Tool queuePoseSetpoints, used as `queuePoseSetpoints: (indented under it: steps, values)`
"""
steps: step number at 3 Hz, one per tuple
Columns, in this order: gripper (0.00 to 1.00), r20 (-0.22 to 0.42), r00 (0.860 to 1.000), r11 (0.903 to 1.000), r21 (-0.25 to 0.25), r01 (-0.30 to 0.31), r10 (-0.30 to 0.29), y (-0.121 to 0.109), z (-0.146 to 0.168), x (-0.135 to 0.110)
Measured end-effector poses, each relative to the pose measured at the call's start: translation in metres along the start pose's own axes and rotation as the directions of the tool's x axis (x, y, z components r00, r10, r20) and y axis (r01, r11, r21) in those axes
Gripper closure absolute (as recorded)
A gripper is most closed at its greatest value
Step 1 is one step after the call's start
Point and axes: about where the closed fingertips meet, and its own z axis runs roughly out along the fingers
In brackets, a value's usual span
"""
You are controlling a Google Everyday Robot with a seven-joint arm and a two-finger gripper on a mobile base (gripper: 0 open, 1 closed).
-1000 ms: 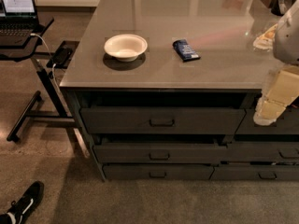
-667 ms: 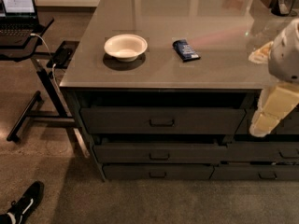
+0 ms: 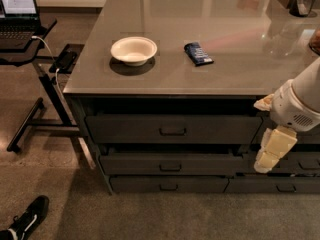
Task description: Open middle drawer
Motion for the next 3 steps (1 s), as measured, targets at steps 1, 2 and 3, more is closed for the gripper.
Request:
queuePoseSetpoints:
  steps: [1, 2, 3]
  values:
    - [0.00, 0.000, 1.000, 1.0000, 0.000, 0.000, 0.000, 0.000, 0.000, 0.000]
    - [0.00, 0.071, 0.997, 0.9999, -0.002, -0.017, 0.017, -0.007, 0.022, -0.001]
    - [0.00, 0.174, 0.985, 0.9998, 0.012, -0.018, 0.015, -0.011, 0.072, 0.009]
